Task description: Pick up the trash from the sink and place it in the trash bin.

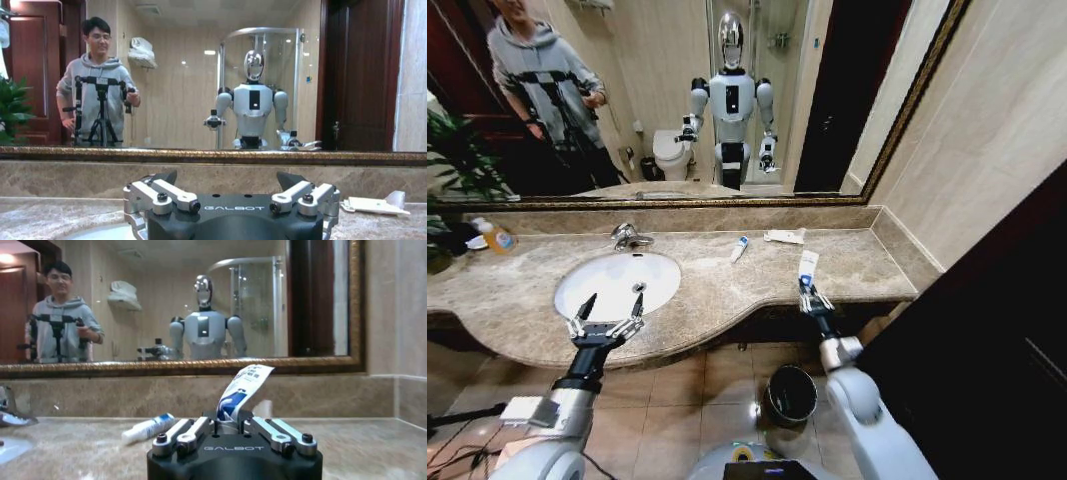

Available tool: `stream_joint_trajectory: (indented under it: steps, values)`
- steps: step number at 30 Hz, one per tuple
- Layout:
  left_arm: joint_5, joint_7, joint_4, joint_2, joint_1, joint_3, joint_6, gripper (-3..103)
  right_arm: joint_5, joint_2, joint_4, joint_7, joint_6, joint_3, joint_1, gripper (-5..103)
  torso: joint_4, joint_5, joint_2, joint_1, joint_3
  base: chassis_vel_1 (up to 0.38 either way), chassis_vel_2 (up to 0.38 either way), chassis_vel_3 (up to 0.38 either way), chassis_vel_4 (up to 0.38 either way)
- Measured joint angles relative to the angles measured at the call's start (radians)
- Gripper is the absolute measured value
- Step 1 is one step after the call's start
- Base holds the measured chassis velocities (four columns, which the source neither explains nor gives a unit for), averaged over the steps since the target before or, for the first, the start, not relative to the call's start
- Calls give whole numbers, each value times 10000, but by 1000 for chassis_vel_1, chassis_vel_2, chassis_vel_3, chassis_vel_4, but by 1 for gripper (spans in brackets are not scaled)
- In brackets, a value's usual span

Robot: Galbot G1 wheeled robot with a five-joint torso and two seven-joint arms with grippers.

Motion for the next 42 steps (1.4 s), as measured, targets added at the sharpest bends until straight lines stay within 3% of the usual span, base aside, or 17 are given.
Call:
stream_joint_trajectory:
  steps: [10, 16, 22, 25, 30, 39, 42]
  values:
    - [0, 1, 0, 0, 0, 0, 0, 100, -688, 645, -531, 59, 1570, 21, -2385, 17, 0, 0, -1, 0, 0, 0, 0, 0, 0]
    - [0, 0, 0, 0, 0, 0, 0, 100, -1057, 645, -2991, 71, 2825, -203, -2644, 17, 0, -2, -1, 1, 1, 0, 0, 0, 0]
    - [0, 0, 0, 0, 0, 0, 0, 100, -694, 716, -5731, -206, 2681, -372, -1445, 16, 2, 0, -1, 0, 1, 0, 0, 0, 0]
    - [0, 0, 0, 0, 0, 0, 0, 100, 85, 844, -7003, -666, 1778, -465, -524, 16, 1, 0, -1, 1, 2, 0, 0, 0, 0]
    - [0, 0, 0, 0, 0, 0, 0, 100, 594, 973, -8171, -934, 1156, -508, 442, 16, 2, -1, -1, 2, 2, 0, 0, 0, 0]
    - [0, 0, 0, 1, 0, 0, 0, 100, -248, 1059, -10861, -1081, 1516, -431, 1831, 16, 0, 0, -2, 2, 3, 0, 0, 0, 0]
    - [0, 1, 0, 0, 0, 0, 0, 100, -1150, 1215, -12962, -1068, 2500, -279, 2962, 16, 3, -1, -2, 1, 2, 0, 0, 0, 0]
